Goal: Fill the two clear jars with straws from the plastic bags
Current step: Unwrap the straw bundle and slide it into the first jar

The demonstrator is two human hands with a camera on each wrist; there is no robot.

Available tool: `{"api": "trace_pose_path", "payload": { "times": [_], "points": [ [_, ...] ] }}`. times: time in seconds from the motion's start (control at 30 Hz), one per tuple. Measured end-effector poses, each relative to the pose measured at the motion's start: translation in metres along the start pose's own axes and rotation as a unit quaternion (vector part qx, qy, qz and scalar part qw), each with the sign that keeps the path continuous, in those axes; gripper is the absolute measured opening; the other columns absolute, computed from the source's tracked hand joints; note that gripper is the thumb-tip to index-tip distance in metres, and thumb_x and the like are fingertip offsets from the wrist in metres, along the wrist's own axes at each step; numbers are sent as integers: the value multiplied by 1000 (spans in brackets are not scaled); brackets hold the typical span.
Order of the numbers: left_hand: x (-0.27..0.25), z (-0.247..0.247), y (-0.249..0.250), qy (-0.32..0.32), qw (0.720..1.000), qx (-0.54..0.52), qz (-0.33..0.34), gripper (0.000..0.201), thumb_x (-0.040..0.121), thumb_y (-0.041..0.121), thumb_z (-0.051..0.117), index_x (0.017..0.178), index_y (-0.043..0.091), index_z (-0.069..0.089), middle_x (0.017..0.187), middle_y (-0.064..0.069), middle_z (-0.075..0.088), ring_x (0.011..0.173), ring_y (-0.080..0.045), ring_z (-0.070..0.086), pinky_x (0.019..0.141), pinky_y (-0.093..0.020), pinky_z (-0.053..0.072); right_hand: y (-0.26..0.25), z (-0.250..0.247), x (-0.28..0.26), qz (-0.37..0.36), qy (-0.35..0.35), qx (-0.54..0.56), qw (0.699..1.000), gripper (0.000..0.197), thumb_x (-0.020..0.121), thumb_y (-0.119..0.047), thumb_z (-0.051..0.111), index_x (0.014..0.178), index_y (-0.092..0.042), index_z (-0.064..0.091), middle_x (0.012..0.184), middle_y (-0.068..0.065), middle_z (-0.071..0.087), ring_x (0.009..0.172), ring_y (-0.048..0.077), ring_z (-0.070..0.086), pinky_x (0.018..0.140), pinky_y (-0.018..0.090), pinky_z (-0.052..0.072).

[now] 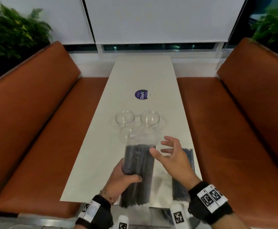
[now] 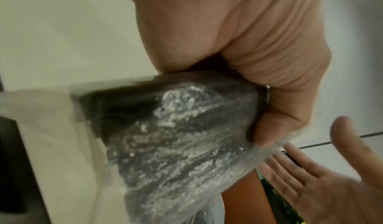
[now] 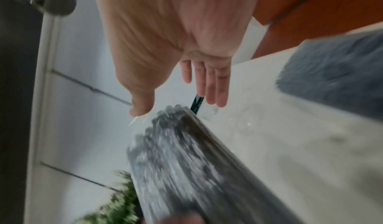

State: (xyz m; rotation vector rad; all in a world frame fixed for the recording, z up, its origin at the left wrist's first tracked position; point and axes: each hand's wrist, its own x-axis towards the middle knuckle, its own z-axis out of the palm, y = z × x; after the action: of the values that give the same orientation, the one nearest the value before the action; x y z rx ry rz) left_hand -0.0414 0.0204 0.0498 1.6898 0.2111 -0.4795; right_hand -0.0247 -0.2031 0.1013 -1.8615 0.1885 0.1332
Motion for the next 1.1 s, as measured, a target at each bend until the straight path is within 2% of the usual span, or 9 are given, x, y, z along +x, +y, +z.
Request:
{"api": "trace_pose_path", "payload": {
  "times": [0.07, 0.2, 0.37, 0.5, 0.6, 0.7, 0.83, 0.93, 1.1],
  "points": [
    [-5, -10, 3, 4, 1000, 12, 21, 61, 71, 1, 91, 120, 28, 65, 107, 10, 79, 102, -13, 75, 80, -31, 63, -23, 1, 7, -10, -34, 18, 999, 72, 77, -68, 78, 137, -40, 49, 126, -22, 60, 113, 2, 64, 90, 23, 54],
    [-15, -24, 17, -9, 998, 16, 57, 64, 70, 4, 96, 117, 32, 63, 104, 26, 77, 93, 6, 74, 69, -17, 61, -58, 10, 14, -88, -53, -1, 995, 22, 95, -42, 76, 101, -21, 79, 97, 4, 78, 94, 21, 72, 87, 38, 58],
    [-23, -69, 34, -80, 989, -32, 124, 98, 60, 11, 101, 143, 31, 52, 137, 7, 70, 127, -16, 67, 98, -35, 59, -78, 26, 6, -131, -128, -4, 983, 11, 98, -22, 75, 95, -14, 83, 91, -2, 80, 88, 21, 72, 80, 22, 54],
    [-13, -115, 50, -55, 983, -12, 174, 132, 47, 13, 103, 157, 36, 34, 155, 15, 53, 140, -6, 53, 112, -37, 46, -82, 35, 0, -130, -178, -14, 975, 14, 100, -5, 69, 99, -4, 83, 88, -11, 81, 85, -2, 72, 80, 9, 51],
    [-4, -141, 56, 11, 982, 46, 183, 76, 55, -8, 97, 119, 23, 70, 117, -1, 79, 109, -9, 72, 103, -37, 54, -83, 40, -2, -138, -153, -34, 978, 17, 101, -6, 67, 101, -8, 85, 93, -12, 82, 89, -3, 71, 81, 9, 51],
    [0, -156, 54, 76, 977, 26, 197, 20, 69, -6, 90, 78, 5, 77, 79, -9, 79, 73, -15, 72, 70, -19, 55, -80, 35, -1, -129, -85, -5, 988, 17, 100, -14, 69, 102, -14, 86, 102, -9, 84, 100, 5, 76, 90, 17, 55],
    [2, -165, 48, 129, 968, -64, 203, 15, 85, 5, 81, 84, -9, 75, 74, -3, 78, 65, -7, 69, 60, -11, 54, -75, 26, -3, -90, -31, -20, 995, 17, 99, -22, 71, 109, -20, 86, 108, -14, 84, 105, 3, 77, 103, 32, 59],
    [5, -160, 48, 152, 964, -54, 213, 16, 94, 16, 76, 92, 1, 79, 79, -12, 80, 69, -15, 71, 63, -16, 58, -77, 25, -2, -97, -10, -135, 986, 17, 99, -32, 73, 112, -30, 84, 109, -19, 82, 105, -3, 74, 103, 34, 59],
    [2, -152, 65, 160, 953, -87, 242, 16, 97, 17, 69, 104, 2, 69, 86, -10, 83, 71, -21, 80, 67, -29, 58, -112, 42, 1, -232, 10, -370, 899, 49, 86, -54, 80, 131, -36, 72, 132, -14, 73, 122, 10, 63, 108, 27, 37]
  ]
}}
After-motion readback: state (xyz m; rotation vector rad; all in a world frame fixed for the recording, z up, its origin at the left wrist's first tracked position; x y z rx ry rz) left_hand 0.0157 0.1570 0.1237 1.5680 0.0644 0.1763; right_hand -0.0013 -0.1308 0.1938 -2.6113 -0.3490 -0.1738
